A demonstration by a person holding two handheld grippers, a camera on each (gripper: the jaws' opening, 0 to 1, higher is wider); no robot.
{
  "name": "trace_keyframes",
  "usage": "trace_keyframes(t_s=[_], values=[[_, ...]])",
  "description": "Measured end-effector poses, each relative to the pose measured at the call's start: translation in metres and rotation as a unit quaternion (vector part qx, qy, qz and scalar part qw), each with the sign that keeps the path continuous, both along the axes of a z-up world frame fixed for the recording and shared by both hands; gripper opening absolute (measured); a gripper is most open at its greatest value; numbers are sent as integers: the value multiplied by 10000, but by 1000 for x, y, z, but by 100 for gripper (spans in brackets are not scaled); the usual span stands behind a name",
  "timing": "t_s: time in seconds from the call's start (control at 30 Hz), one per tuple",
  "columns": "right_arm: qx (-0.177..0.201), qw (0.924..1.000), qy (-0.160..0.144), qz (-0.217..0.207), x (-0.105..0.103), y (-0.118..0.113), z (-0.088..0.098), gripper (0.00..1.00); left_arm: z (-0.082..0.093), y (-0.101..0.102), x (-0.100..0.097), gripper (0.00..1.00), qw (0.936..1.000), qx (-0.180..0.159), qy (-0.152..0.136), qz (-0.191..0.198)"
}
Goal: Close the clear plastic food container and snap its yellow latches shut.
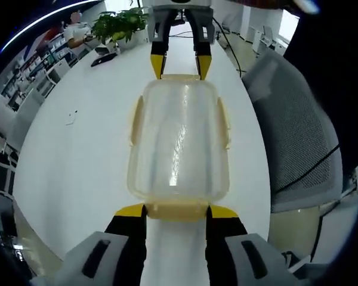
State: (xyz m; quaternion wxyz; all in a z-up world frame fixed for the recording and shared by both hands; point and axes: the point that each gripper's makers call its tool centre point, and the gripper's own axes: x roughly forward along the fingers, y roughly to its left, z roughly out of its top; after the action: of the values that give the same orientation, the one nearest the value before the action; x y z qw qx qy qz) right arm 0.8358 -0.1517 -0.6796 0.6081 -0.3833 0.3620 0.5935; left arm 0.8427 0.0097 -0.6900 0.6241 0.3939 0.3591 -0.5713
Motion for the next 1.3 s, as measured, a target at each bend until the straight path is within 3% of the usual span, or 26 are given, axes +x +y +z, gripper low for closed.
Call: trace_keyframes(t_s=[0.47, 1.3], values=[[17, 9999, 12, -116, 0, -36, 0, 35, 7, -34, 5, 32, 9999, -119, 36, -55], [-118, 9994, 17, -331, 3, -96, -8, 36, 2, -96, 14, 32, 9995, -210, 69, -221]])
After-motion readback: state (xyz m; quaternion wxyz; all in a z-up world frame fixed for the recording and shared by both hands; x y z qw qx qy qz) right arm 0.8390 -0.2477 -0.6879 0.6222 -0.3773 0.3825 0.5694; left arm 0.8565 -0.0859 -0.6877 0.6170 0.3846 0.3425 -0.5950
